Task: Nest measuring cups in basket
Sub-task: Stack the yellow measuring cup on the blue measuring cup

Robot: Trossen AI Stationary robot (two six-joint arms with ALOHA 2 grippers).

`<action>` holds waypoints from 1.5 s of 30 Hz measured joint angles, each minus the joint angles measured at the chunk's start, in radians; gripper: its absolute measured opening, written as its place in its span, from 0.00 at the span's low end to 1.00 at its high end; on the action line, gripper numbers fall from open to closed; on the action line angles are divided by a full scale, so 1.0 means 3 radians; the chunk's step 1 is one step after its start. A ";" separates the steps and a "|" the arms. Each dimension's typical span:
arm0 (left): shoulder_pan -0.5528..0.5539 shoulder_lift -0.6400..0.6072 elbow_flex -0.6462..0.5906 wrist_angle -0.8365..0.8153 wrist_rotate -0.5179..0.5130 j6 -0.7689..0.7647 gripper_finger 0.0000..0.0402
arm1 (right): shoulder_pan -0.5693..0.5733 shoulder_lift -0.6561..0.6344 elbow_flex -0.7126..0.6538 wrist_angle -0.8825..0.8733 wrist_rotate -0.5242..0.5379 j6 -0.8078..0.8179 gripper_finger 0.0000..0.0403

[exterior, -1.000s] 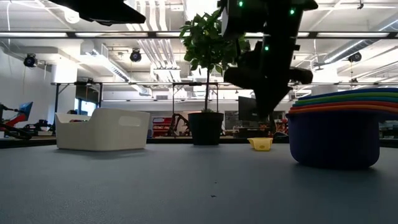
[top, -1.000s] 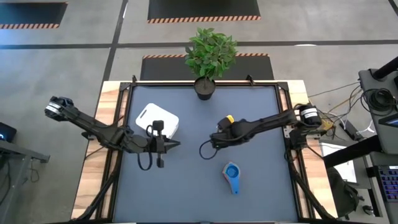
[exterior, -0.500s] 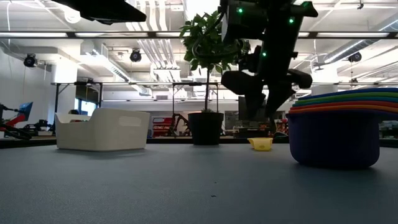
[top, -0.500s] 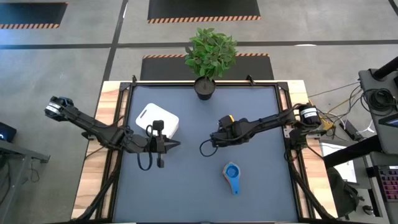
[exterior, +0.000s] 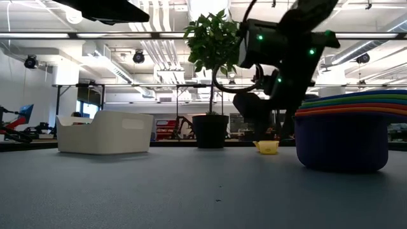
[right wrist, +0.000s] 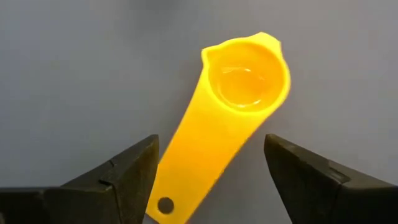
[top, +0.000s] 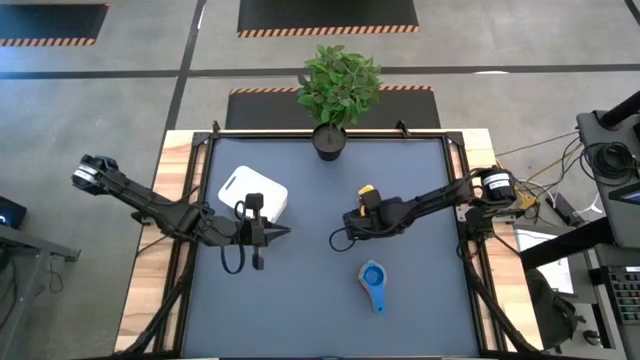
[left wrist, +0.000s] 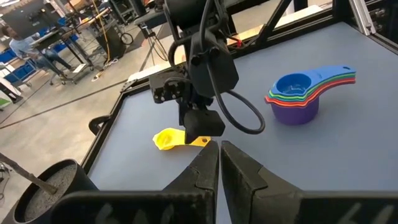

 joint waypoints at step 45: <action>0.0001 0.0000 -0.0003 0.0006 -0.0001 0.0001 0.00 | 0.0069 -0.0602 -0.0326 0.0383 -0.0054 -0.0443 0.24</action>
